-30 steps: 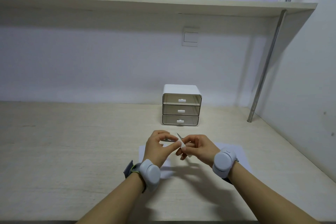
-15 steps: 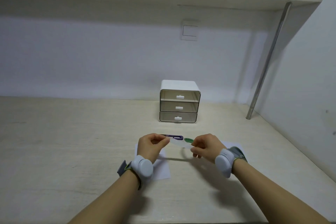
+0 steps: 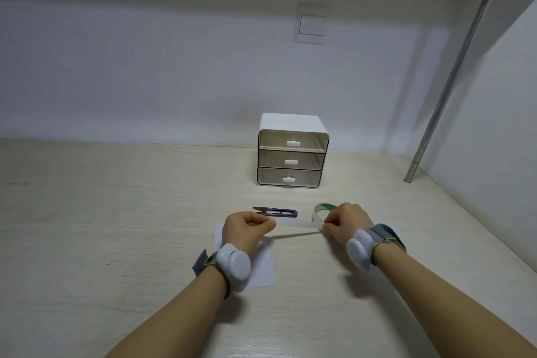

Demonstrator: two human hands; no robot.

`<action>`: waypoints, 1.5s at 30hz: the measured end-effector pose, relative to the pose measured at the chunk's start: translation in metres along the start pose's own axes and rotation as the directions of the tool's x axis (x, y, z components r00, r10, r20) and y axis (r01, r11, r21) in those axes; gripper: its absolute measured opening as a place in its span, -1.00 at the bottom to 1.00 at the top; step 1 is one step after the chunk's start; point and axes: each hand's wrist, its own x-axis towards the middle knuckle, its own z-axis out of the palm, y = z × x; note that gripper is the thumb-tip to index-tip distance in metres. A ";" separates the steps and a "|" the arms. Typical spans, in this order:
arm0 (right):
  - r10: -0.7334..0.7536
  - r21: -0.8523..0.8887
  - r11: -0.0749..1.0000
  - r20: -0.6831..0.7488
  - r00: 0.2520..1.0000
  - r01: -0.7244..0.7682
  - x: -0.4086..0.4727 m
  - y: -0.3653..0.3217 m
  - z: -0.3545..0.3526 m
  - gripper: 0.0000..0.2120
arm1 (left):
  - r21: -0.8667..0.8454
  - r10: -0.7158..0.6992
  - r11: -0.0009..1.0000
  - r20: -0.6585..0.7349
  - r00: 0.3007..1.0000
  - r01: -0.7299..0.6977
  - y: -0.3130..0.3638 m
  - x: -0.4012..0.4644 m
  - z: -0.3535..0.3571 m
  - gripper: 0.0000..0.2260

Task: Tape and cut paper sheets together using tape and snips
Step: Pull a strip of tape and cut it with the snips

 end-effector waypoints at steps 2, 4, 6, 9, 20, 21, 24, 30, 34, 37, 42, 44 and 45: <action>0.053 -0.032 0.998 0.039 0.998 -0.052 0.008 -0.001 0.000 -0.79 | 0.033 0.001 0.999 0.004 1.000 -0.002 -0.001 0.002 0.001 -0.89; 0.126 -0.039 0.992 0.068 0.990 -0.123 0.017 -0.006 -0.005 -0.83 | 0.072 -0.008 0.997 0.002 1.000 0.008 -0.002 0.005 0.002 -0.88; 0.178 0.020 0.984 0.048 0.983 -0.179 0.025 -0.016 -0.013 -0.81 | 0.106 -0.016 0.994 0.004 1.000 0.015 -0.002 0.007 0.002 -0.87; 0.089 0.083 0.993 -0.022 0.996 -0.087 0.041 -0.039 -0.019 -0.82 | 0.163 -0.007 0.987 0.023 1.000 0.003 -0.001 0.009 0.002 -0.94; -0.120 -0.309 0.927 0.298 0.947 0.214 0.104 -0.084 0.030 -0.72 | 0.313 0.001 0.950 -0.042 0.999 0.013 -0.003 0.015 -0.002 -0.89; -0.121 -0.320 0.921 0.306 0.944 0.222 0.104 -0.085 0.030 -0.79 | 0.316 0.001 0.949 -0.041 0.999 0.012 -0.003 0.016 -0.002 -0.90; -0.200 -0.244 0.933 0.256 0.946 0.263 0.099 -0.083 0.028 -0.73 | 0.323 -0.016 0.946 -0.051 0.999 0.032 -0.002 0.016 0.000 -0.90; -0.105 -0.204 0.963 0.319 0.942 0.176 0.068 -0.082 -0.009 -0.72 | 0.334 -0.041 0.942 -0.004 0.999 0.040 -0.003 0.013 0.002 -0.88; -0.127 -0.107 0.984 0.151 0.980 0.144 0.056 -0.066 -0.027 -0.70 | 0.329 -0.043 0.943 0.000 0.999 0.041 -0.001 0.013 0.001 -0.96; -0.087 0.124 0.989 0.017 0.996 0.084 0.044 -0.045 -0.028 -0.61 | 0.284 -0.054 0.958 0.031 0.998 0.043 -0.003 0.014 0.001 -0.94; 0.091 0.677 0.726 0.081 0.993 -0.122 0.012 -0.024 -0.026 -0.64 | 0.235 -0.060 0.971 0.058 0.996 0.045 -0.011 0.022 0.002 -0.84; 0.116 0.729 0.671 0.074 0.990 -0.133 -0.001 -0.017 -0.021 -0.64 | 0.222 -0.053 0.974 0.064 0.997 0.037 -0.007 0.018 0.002 -0.84; 0.119 0.742 0.658 0.066 0.991 -0.128 -0.005 -0.013 -0.017 -0.63 | 0.225 -0.047 0.974 0.064 0.997 0.031 -0.006 0.017 0.002 -0.86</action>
